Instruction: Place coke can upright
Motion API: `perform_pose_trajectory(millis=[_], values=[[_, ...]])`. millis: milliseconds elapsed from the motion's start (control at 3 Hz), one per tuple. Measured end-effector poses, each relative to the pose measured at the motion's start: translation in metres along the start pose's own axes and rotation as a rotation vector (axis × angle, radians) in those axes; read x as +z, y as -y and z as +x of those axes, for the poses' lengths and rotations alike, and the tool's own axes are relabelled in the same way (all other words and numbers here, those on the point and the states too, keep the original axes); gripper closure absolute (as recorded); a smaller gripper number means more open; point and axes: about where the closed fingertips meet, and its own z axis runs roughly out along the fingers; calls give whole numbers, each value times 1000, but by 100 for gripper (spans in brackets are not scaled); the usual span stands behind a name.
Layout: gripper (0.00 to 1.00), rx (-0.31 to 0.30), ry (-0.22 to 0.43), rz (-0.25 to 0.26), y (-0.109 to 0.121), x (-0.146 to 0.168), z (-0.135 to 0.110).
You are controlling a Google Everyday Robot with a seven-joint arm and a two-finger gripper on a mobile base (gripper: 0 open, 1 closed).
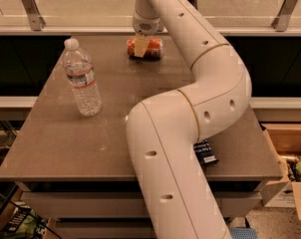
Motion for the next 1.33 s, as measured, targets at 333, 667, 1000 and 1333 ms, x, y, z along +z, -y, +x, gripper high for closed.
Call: perform_pose_trajectory(millis=[333, 667, 1000, 1333], values=[[100, 0, 0, 0, 0, 0, 0], [100, 11, 20, 4, -1, -12, 4], [100, 34, 53, 6, -3, -28, 12], [100, 50, 78, 8, -5, -41, 16]])
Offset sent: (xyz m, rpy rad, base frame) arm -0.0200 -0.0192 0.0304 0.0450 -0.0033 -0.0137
